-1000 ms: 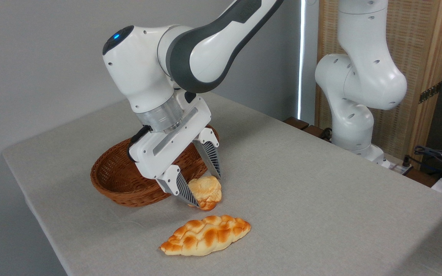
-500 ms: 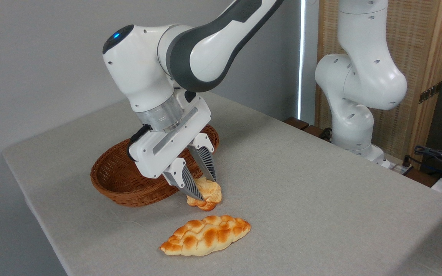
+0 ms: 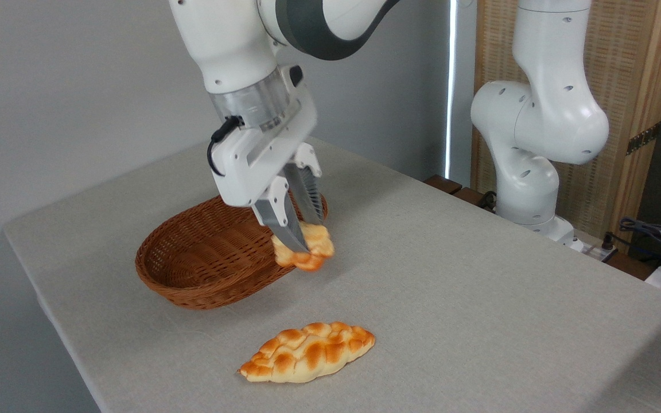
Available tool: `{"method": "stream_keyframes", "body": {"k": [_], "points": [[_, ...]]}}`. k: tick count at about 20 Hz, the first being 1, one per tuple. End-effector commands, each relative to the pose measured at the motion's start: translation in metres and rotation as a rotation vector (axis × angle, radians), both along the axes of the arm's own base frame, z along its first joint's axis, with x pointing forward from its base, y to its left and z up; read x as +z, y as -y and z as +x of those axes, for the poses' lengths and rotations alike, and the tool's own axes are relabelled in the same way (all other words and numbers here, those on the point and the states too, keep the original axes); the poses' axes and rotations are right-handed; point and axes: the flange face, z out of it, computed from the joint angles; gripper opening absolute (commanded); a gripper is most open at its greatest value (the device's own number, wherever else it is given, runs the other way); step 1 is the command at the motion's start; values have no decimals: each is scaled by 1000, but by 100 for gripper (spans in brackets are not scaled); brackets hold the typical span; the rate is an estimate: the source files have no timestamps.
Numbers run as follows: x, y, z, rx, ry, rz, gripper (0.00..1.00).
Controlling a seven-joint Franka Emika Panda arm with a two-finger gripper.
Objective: Put bread into the basket
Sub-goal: 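Lift the roll and carry it over the wicker basket, then lower the roll into the basket and open the gripper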
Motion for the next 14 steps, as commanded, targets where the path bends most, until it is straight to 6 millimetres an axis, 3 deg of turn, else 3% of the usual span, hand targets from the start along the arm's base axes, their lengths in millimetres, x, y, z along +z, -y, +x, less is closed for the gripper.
{"method": "stream_keyframes", "body": {"k": [1, 2, 4, 5, 6, 7, 14], "points": [[8, 21, 7, 242, 25, -72, 45], [8, 28, 9, 304, 40, -90, 47], [5, 57, 13, 432, 51, -127, 72], [1, 70, 16, 510, 59, -126, 74], [-5, 83, 17, 566, 60, -119, 84], [-11, 91, 18, 610, 51, -108, 100], [-11, 92, 16, 686, 38, -93, 100]]}}
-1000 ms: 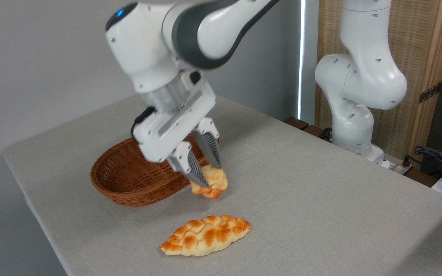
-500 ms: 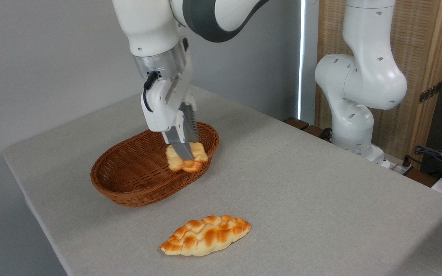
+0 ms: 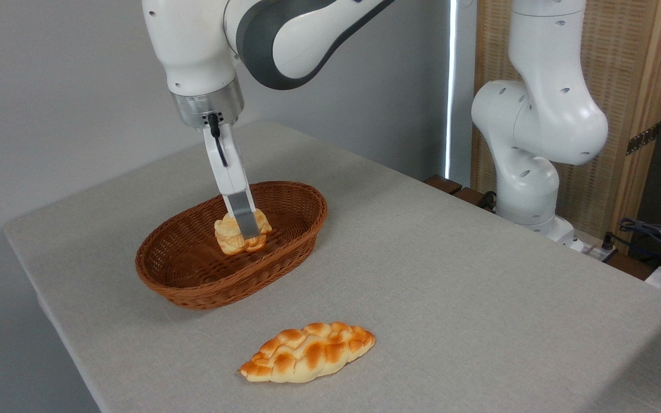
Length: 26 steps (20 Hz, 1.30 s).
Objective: Put bread into the basket
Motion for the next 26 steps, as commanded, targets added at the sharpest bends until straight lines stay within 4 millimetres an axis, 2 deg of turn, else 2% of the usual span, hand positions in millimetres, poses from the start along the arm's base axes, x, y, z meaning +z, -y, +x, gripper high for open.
{"method": "stream_keyframes", "body": {"k": [1, 15, 19, 20, 22, 24, 26], "points": [[12, -2, 1, 40, 12, -16, 100], [14, -8, 1, 44, 22, -4, 100], [24, -16, 0, 57, 40, -3, 100], [27, -25, 2, 73, 45, 2, 100], [40, -54, 4, 173, 64, 3, 100], [53, -63, 7, 255, 81, -1, 100], [69, -96, 15, 366, 107, -7, 100]]}}
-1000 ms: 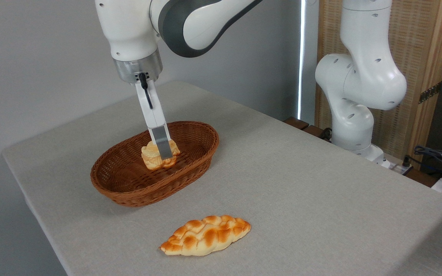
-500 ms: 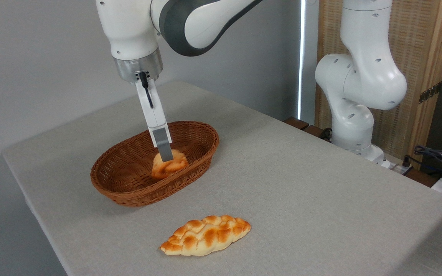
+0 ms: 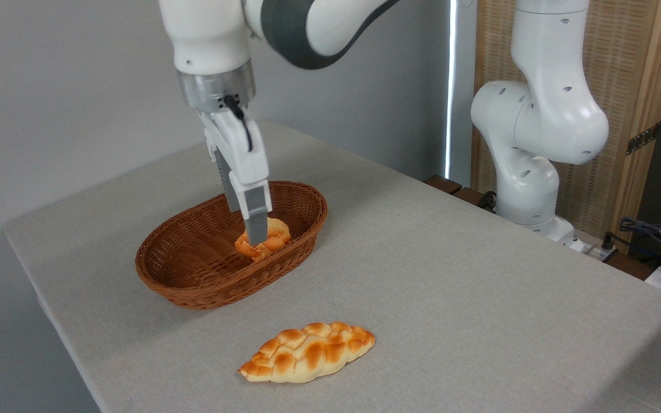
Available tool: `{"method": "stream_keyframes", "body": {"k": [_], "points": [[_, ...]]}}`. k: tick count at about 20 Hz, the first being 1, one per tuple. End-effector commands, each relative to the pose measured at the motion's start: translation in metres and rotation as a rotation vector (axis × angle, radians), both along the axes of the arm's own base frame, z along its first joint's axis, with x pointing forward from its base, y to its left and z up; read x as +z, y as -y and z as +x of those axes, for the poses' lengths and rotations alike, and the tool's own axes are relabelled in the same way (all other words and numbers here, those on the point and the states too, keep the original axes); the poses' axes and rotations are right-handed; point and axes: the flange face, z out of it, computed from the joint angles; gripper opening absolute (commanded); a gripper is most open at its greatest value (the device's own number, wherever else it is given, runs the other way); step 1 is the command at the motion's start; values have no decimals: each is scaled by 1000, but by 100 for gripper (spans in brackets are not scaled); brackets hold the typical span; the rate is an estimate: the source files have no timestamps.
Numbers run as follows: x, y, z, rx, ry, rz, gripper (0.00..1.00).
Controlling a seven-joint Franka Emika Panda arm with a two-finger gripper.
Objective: Put bread into the basket
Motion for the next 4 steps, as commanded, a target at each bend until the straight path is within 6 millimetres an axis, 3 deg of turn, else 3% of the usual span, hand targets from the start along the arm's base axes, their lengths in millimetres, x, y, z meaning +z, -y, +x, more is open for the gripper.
{"method": "stream_keyframes", "body": {"k": [1, 4], "points": [[33, -44, 8, 166, 52, -8, 100], [39, -63, 8, 200, 60, -10, 100]]}}
